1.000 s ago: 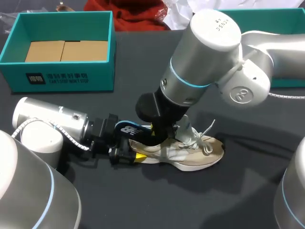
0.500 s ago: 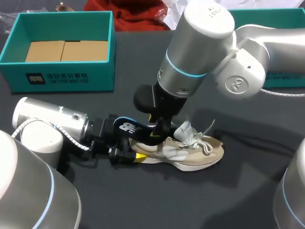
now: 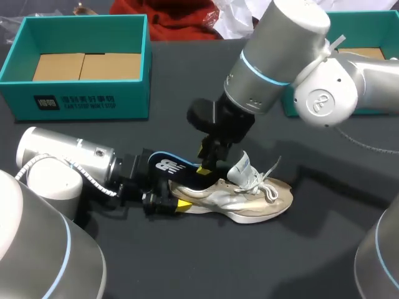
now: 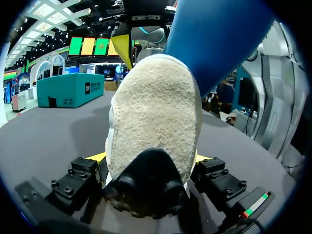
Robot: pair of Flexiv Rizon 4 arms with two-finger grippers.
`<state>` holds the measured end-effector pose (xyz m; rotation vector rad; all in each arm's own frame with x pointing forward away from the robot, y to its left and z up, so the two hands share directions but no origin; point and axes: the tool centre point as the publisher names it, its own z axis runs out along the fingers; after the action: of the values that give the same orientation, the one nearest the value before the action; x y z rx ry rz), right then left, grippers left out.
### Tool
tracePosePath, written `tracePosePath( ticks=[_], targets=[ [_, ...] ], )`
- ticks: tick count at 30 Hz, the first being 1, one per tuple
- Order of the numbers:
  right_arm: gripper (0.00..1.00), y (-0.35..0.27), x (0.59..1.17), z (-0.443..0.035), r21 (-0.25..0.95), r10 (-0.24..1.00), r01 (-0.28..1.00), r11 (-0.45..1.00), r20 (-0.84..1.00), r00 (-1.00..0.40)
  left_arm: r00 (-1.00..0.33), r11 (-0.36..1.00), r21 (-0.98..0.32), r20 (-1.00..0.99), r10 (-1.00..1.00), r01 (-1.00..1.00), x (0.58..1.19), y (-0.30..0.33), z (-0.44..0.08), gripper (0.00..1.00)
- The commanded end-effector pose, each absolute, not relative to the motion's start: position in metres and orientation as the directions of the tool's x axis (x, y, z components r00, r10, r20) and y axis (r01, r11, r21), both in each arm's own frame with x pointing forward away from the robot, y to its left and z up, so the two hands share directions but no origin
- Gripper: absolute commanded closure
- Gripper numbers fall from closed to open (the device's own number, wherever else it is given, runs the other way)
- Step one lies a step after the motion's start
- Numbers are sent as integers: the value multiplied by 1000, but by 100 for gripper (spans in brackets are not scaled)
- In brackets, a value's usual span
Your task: Take the shoe out of the shoebox, open the shoe tongue, remove and reinsert the insole, then place the shoe into the shoebox
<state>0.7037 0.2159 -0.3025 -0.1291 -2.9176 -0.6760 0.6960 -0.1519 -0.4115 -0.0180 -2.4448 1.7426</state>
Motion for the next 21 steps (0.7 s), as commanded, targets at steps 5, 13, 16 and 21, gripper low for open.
tracePosePath(
  ticks=[5,13,16,21],
  targets=[
    [44,222,696,-310,500,61,152,853,193,-979,-990,331,-941,106,90,-71,696,-153,-416,100],
    [52,226,697,-318,564,73,199,801,238,-968,-990,331,-941,106,90,-71,696,-153,-416,100],
    [53,229,696,-320,574,77,215,790,256,-964,-990,331,-941,106,90,-71,696,-153,-416,100],
    [54,231,695,-323,590,88,241,770,277,-957,-990,331,-941,106,90,-71,696,-153,-416,100]
  ],
)
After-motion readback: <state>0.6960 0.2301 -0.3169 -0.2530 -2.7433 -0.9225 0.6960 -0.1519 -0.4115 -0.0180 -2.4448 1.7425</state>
